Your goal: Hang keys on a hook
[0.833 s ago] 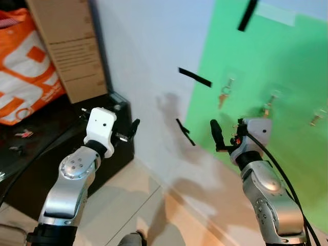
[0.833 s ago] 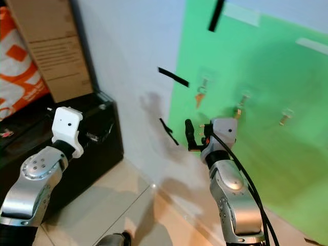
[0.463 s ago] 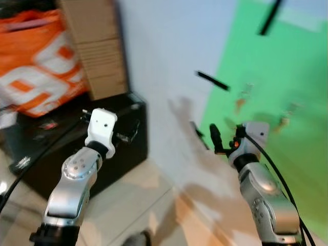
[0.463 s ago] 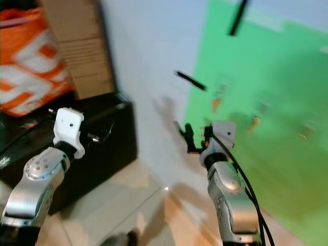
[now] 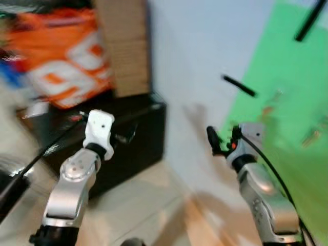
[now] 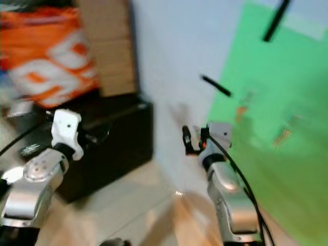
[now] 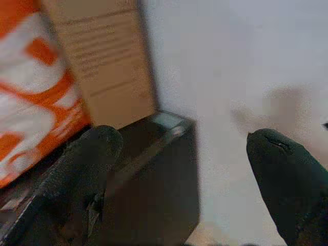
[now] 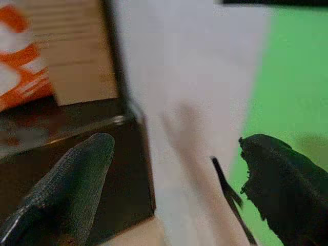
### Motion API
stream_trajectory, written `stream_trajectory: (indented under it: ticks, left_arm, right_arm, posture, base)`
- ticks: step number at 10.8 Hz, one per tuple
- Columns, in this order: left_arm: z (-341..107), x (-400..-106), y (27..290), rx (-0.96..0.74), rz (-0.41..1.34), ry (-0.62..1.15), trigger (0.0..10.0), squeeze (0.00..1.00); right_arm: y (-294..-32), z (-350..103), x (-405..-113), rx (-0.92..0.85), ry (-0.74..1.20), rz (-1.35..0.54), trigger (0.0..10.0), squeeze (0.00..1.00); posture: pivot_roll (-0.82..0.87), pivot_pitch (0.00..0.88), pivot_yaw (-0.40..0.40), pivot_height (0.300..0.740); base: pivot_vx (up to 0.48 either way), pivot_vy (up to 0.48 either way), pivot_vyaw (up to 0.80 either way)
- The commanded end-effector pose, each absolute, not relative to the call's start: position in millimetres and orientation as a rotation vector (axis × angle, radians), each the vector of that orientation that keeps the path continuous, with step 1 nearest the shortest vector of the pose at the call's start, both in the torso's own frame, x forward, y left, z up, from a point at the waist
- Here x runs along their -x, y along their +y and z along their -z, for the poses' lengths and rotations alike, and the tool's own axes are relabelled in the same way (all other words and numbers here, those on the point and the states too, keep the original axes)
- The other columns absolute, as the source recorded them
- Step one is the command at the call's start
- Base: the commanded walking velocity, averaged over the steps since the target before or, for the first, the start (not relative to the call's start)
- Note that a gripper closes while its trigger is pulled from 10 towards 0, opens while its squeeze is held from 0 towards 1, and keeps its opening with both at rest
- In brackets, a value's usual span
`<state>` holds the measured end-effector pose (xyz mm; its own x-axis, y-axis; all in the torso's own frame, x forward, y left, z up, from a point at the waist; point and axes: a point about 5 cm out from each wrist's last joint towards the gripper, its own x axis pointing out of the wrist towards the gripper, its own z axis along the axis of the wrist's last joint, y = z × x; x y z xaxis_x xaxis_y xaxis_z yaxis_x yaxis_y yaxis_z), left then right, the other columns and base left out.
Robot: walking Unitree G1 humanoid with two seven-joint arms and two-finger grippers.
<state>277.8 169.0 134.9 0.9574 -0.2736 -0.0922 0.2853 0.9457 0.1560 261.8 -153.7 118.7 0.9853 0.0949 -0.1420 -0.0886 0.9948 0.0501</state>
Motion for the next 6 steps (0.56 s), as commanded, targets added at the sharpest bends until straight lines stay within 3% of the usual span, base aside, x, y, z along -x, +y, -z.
stream_trajectory:
  ticks: [1,6]
  left_arm:
    - [-137.1,-278.4,168.6,-0.167,0.286,0.068,10.0,0.00]
    - [-136.1,-277.6,167.0,-0.154,0.286,0.070,10.0,0.00]
  right_arm:
    - [-152.3,-121.1,-262.7,-0.019,0.123,-0.095,10.0,1.00]
    - [-160.7,-116.2,-265.1,0.011,0.157,-0.056,10.0,1.00]
  posture:
    - [-0.04,0.000,-0.030,0.740]
    - [-0.03,0.000,-0.052,0.740]
  base:
    - [0.255,0.000,0.00]
    - [0.338,0.000,0.00]
